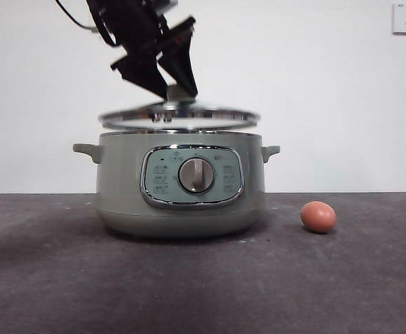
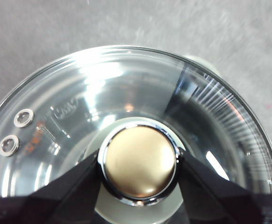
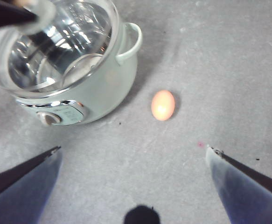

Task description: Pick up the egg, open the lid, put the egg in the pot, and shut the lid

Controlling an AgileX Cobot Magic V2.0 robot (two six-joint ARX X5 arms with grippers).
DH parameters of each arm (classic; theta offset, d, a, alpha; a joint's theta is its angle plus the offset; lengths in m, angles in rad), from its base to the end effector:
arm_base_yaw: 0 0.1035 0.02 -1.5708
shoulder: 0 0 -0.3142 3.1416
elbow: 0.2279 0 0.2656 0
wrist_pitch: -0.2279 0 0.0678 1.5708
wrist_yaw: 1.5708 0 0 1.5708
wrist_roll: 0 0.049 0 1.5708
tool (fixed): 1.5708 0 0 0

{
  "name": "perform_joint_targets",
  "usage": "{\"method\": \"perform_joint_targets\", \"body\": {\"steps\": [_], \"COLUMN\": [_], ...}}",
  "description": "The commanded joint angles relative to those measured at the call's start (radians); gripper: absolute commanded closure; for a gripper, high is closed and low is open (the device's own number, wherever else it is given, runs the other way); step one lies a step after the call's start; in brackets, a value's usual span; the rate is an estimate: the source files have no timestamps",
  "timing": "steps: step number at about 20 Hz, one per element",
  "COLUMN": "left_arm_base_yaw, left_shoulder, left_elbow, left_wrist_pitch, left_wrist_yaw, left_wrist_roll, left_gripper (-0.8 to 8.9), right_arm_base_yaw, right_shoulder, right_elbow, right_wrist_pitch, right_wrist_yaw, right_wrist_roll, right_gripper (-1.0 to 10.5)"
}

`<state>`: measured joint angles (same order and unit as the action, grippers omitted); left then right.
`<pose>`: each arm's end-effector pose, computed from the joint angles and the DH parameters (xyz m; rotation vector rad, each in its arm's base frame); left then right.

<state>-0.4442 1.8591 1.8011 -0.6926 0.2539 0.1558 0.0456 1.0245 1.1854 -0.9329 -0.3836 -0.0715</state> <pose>0.4059 -0.2068 0.3710 0.2150 0.7093 -0.7232 0.1827 0.0267 0.3937 0.0639 0.7511 0.4344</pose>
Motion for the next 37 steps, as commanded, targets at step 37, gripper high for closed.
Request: {"method": "perform_joint_targets", "body": {"steps": [37], "left_arm_base_yaw": [0.245], "left_shoulder": [-0.738], "left_elbow": [0.023], "left_wrist_pitch": [-0.391], "left_wrist_yaw": [0.007], "left_wrist_roll": [0.009], "left_gripper": [8.21], "right_arm_base_yaw": [0.191], "right_shoulder": [0.839], "right_elbow": [0.005], "right_wrist_pitch": [0.557], "right_wrist_yaw": [0.227], "right_wrist_roll": [0.046], "right_gripper": [5.3]}}
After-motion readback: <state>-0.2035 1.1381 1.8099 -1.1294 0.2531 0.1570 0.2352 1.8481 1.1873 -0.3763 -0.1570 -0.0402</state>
